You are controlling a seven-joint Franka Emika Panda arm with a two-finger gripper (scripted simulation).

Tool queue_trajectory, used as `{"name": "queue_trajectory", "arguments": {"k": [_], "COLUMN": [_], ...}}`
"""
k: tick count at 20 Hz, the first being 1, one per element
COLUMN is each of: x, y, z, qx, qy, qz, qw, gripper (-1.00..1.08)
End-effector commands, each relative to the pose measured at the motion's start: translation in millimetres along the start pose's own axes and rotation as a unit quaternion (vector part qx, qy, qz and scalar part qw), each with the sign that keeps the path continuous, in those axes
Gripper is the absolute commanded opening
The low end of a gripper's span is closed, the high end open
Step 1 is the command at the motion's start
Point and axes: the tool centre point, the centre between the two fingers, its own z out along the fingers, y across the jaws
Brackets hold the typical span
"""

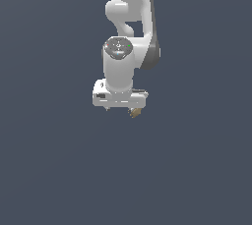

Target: Pick up the object and move it to a goal position.

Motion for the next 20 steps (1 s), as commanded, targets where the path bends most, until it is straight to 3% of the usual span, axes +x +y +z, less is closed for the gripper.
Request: {"name": "queue_trajectory", "arguments": {"k": [1, 11, 20], "x": [0.0, 5.0, 2.1], "y": [0.0, 33.2, 25.5], "z": [0.0, -5.8, -2.1], "qx": [0.000, -0.016, -0.013], "qy": [0.000, 0.005, 0.006], "qz": [0.000, 0.019, 0.033], "qw": [1.0000, 0.9997, 0.9994], "gripper": [1.00, 1.00, 1.00]}}
